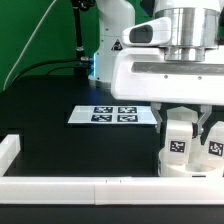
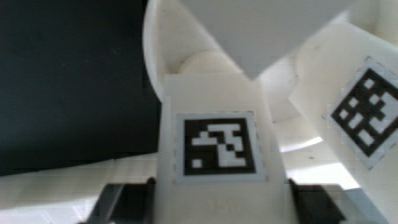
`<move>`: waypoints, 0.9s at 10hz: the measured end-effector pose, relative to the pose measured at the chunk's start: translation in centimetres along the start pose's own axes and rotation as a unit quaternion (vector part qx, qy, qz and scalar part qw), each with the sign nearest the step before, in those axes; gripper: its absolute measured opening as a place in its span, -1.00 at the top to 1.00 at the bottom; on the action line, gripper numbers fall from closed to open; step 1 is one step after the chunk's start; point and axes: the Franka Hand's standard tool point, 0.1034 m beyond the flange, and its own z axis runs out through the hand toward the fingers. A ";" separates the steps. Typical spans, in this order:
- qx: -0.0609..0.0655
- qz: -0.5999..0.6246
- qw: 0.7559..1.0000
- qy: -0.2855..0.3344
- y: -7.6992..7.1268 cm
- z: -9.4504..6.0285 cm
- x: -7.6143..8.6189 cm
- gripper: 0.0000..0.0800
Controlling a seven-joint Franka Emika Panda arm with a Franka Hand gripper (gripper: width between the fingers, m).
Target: Assemble stool
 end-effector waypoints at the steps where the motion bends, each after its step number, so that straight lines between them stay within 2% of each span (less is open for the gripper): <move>1: 0.000 0.000 1.000 0.000 0.0 0.0 0.0 0.16; 2: 0.000 0.000 1.000 0.000 0.0 0.0 0.0 0.16; 3: 0.000 0.000 1.000 0.000 0.0 0.0 0.0 -0.40; 4: 0.000 0.000 1.000 0.000 0.0 0.0 0.0 -0.40; 5: 0.000 0.000 1.000 0.000 0.0 0.0 0.0 -0.58; 9: 0.000 0.000 1.000 0.000 0.0 0.0 0.0 -0.62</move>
Offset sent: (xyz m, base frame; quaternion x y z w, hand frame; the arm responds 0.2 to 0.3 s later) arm 0.0000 0.0000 0.0000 0.0000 0.0000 0.0000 1.0000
